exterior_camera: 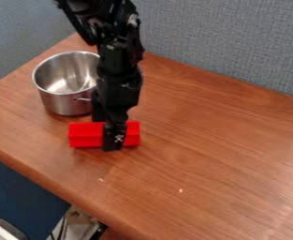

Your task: Move the red object from the metal pot to the table

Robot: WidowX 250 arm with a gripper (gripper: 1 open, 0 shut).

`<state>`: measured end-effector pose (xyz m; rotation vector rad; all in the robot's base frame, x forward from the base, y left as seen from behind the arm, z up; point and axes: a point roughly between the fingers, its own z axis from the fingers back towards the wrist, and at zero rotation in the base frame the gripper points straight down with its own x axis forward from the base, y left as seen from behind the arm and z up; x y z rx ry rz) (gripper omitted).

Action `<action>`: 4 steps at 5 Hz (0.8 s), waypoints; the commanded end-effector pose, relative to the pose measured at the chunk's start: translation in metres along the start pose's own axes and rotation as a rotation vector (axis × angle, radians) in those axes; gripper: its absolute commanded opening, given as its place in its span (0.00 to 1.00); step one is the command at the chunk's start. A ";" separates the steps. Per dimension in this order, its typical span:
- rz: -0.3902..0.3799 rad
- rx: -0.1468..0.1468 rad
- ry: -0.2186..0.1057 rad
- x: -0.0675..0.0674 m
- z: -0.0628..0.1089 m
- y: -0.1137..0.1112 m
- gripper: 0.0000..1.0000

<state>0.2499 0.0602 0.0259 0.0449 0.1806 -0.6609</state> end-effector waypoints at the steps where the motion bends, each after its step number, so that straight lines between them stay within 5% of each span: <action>1: 0.006 0.016 -0.009 -0.001 0.001 0.006 1.00; 2: 0.006 0.012 -0.007 0.000 -0.003 0.007 0.00; 4: 0.007 0.015 -0.016 0.001 -0.001 0.009 0.00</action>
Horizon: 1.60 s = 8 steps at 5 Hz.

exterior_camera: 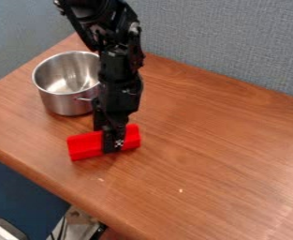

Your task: Move the red object from the metal pot to the table

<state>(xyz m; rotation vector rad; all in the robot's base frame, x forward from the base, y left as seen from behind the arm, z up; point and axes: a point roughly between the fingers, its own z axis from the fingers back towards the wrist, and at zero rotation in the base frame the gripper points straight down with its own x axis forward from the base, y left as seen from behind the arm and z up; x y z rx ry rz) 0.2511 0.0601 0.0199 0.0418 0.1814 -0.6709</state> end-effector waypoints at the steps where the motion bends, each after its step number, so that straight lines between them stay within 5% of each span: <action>1: 0.018 0.018 -0.020 -0.001 0.006 0.009 0.00; 8: 0.021 0.023 -0.045 0.001 0.015 0.014 0.00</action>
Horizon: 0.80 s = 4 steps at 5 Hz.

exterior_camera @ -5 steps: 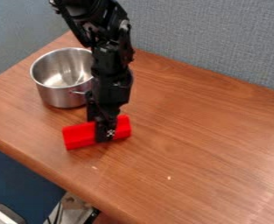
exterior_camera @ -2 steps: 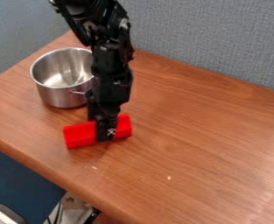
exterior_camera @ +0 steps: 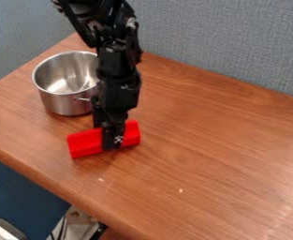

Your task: Move the red object from the metal pot to the table

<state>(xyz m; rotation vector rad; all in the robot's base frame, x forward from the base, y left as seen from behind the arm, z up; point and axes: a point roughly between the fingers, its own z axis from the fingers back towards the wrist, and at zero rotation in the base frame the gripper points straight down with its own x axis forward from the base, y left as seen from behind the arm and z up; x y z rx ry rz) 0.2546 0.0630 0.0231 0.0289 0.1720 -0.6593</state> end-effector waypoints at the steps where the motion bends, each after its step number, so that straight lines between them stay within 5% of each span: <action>1: 0.008 0.034 -0.038 0.001 0.013 0.010 0.00; 4: 0.002 0.036 -0.048 0.003 0.014 0.012 0.00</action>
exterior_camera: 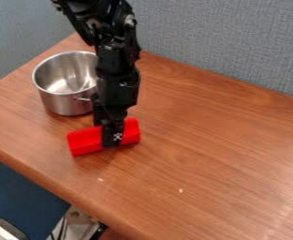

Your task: Move the red object from the metal pot to the table

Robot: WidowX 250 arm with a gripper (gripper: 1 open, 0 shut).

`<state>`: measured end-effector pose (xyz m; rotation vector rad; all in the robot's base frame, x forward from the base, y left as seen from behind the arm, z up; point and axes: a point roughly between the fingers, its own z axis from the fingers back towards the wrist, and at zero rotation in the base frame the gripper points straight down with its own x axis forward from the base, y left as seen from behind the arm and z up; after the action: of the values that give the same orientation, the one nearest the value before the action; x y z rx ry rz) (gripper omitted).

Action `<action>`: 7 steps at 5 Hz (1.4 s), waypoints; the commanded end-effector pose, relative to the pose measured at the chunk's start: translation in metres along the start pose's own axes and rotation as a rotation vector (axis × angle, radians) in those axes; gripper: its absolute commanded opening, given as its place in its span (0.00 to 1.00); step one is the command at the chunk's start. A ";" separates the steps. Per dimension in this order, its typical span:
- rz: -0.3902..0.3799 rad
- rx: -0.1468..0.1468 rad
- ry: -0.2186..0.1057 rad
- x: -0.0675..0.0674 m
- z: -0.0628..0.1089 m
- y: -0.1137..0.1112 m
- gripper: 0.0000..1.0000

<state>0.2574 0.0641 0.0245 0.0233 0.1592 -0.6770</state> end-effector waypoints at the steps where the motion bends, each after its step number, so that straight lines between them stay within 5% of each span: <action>1: 0.017 0.037 -0.036 0.002 0.012 0.010 0.00; 2: 0.025 0.049 -0.061 0.001 0.023 0.011 1.00; 5: 0.033 0.143 -0.182 -0.007 0.076 0.012 1.00; 7: -0.003 0.169 -0.252 -0.015 0.072 0.011 1.00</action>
<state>0.2612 0.0742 0.0882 0.0779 -0.1060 -0.6947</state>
